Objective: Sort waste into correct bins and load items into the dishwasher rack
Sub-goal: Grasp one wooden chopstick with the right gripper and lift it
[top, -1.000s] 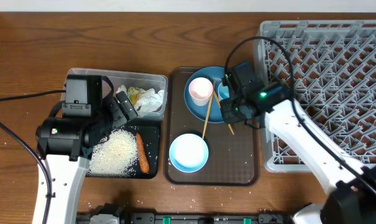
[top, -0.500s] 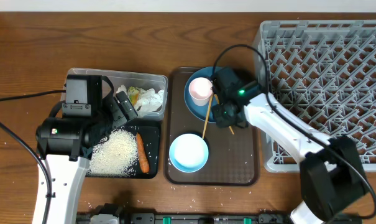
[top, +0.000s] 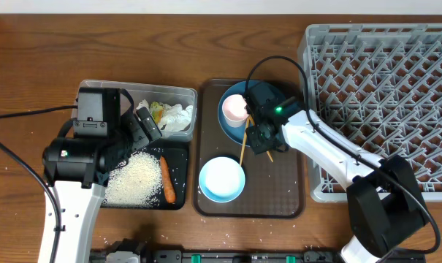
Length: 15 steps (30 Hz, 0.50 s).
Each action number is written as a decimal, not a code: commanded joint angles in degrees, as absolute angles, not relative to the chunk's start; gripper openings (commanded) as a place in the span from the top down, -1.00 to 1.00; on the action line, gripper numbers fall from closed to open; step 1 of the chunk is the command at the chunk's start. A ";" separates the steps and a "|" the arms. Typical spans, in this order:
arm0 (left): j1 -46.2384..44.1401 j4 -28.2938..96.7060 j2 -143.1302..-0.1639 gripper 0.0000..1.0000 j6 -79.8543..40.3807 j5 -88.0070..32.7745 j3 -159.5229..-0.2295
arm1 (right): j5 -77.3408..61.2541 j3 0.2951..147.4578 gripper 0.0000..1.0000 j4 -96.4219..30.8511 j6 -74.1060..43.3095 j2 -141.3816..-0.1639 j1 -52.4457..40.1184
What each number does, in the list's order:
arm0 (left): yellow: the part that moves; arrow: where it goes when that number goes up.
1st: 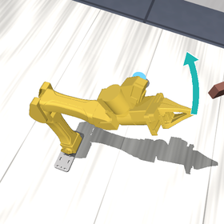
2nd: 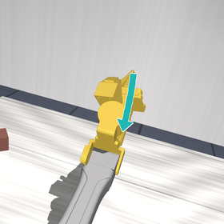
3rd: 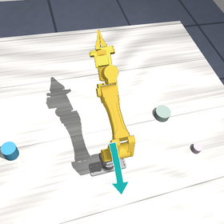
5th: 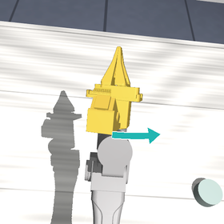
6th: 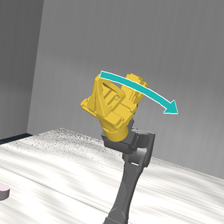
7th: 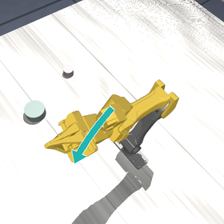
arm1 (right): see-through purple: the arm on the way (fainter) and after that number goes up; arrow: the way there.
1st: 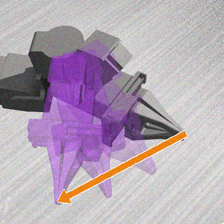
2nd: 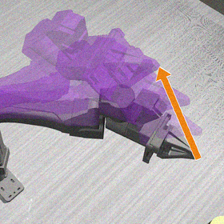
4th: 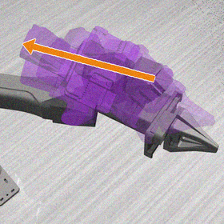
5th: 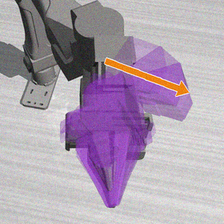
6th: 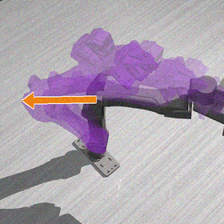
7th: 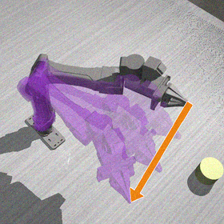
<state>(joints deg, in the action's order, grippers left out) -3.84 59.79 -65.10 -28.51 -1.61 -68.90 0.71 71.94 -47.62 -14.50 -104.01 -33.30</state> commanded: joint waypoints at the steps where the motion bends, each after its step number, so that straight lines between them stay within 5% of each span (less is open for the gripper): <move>1: -3.55 59.96 -65.23 -0.98 -28.60 -2.15 -70.41 | 1.10 72.93 0.97 -48.25 -14.55 -103.11 -33.58; 15: -3.55 59.96 -65.23 -0.98 -28.60 -2.15 -70.41 | 3.27 82.74 0.98 -57.60 -14.52 -93.36 -32.69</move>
<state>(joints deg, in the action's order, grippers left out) -3.84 59.81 -65.10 -28.51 -1.63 -68.93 2.09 80.71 -57.12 -14.50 -96.29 -33.10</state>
